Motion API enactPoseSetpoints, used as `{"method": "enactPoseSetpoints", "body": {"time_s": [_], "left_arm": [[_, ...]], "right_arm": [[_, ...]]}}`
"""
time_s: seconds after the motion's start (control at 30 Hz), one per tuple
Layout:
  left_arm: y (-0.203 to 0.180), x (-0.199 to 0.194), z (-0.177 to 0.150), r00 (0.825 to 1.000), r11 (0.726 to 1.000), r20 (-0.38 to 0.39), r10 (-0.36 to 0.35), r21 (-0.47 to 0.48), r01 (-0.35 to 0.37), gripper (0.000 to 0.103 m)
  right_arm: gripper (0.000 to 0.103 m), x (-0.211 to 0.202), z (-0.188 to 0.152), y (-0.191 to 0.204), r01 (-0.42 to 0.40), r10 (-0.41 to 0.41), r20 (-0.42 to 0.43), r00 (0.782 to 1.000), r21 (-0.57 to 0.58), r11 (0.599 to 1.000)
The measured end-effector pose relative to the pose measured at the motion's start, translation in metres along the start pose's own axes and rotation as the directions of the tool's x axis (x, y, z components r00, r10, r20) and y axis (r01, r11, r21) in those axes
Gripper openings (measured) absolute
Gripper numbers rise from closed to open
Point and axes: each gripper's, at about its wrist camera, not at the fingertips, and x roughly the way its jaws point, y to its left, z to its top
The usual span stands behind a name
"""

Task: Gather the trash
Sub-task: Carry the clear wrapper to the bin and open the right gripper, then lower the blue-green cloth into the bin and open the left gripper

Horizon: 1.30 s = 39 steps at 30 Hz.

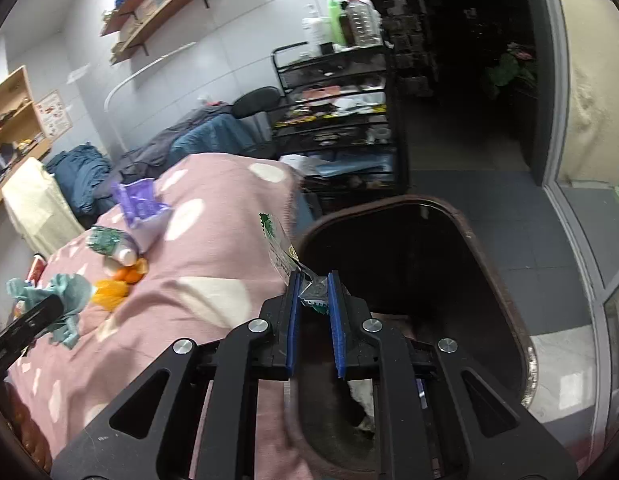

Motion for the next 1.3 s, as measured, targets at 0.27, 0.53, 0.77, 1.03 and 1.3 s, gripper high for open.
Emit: {"method": "enactPoseSetpoints", "body": {"time_s": [0.27, 0.53, 0.77, 1.03, 1.3], "left_arm": [[-0.032, 0.018, -0.003, 0.998, 0.997, -0.040, -0.047, 0.061, 0.049, 0.020], [-0.055, 0.036, -0.004, 0.993, 0.991, -0.085, -0.083, 0.098, 0.091, 0.020], [-0.073, 0.050, -0.004, 0.986, 0.986, -0.121, -0.112, 0.114, 0.126, 0.020], [-0.088, 0.065, -0.006, 0.980, 0.981, -0.154, -0.124, 0.131, 0.144, 0.020], [-0.099, 0.080, -0.006, 0.973, 0.975, -0.187, -0.136, 0.151, 0.165, 0.020]], "right_arm": [[0.015, 0.022, -0.007, -0.035, 0.076, -0.072, -0.056, 0.996, 0.057, 0.996], [0.015, 0.039, -0.017, -0.056, 0.143, -0.135, -0.096, 0.986, 0.082, 0.986], [0.052, 0.043, -0.023, -0.069, 0.186, -0.175, -0.102, 0.979, 0.112, 0.976], [0.085, 0.032, -0.020, -0.080, 0.229, -0.224, -0.050, 0.973, 0.166, 0.959], [0.091, 0.016, -0.013, -0.092, 0.246, -0.250, -0.011, 0.968, 0.236, 0.940]]}}
